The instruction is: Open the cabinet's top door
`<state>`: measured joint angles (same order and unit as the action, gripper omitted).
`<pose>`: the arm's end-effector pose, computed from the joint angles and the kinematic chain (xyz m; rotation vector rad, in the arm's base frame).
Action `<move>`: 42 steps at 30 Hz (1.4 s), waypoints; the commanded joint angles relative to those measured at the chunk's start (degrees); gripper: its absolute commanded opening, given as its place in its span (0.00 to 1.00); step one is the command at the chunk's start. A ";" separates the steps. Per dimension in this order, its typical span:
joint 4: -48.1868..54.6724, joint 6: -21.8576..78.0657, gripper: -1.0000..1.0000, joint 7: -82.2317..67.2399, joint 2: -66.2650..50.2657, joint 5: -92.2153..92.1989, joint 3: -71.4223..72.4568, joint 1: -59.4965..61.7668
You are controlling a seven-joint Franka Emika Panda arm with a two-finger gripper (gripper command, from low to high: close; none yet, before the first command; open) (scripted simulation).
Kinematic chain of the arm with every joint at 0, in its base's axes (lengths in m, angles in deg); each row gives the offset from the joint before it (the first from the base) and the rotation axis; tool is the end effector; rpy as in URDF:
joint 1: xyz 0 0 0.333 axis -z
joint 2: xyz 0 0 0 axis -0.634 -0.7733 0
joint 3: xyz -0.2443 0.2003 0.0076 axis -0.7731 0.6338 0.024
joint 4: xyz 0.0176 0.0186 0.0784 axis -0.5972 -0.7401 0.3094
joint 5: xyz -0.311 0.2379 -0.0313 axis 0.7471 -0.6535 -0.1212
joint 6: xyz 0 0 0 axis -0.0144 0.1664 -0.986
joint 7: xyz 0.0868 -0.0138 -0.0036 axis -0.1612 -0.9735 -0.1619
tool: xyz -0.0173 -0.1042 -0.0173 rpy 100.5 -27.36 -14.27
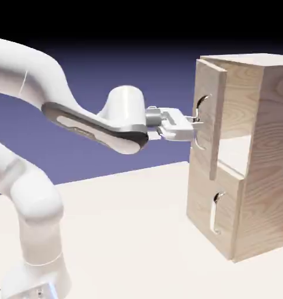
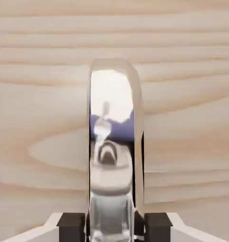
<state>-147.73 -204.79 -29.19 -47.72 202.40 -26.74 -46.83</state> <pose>0.3649 0.0010 0.4882 0.8581 1.3261 0.3301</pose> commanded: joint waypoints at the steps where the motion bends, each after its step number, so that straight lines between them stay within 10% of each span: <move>1: -0.75 0.86 0.00 -1.33 0.67 -2.49 1.31 0.55; 20: -4.90 30.98 0.00 -19.24 4.76 -49.84 28.25 -0.17; 42: 26.97 85.77 0.00 -12.31 -29.22 -75.53 61.59 9.91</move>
<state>-120.74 -118.96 -41.47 -76.91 126.82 34.82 -36.95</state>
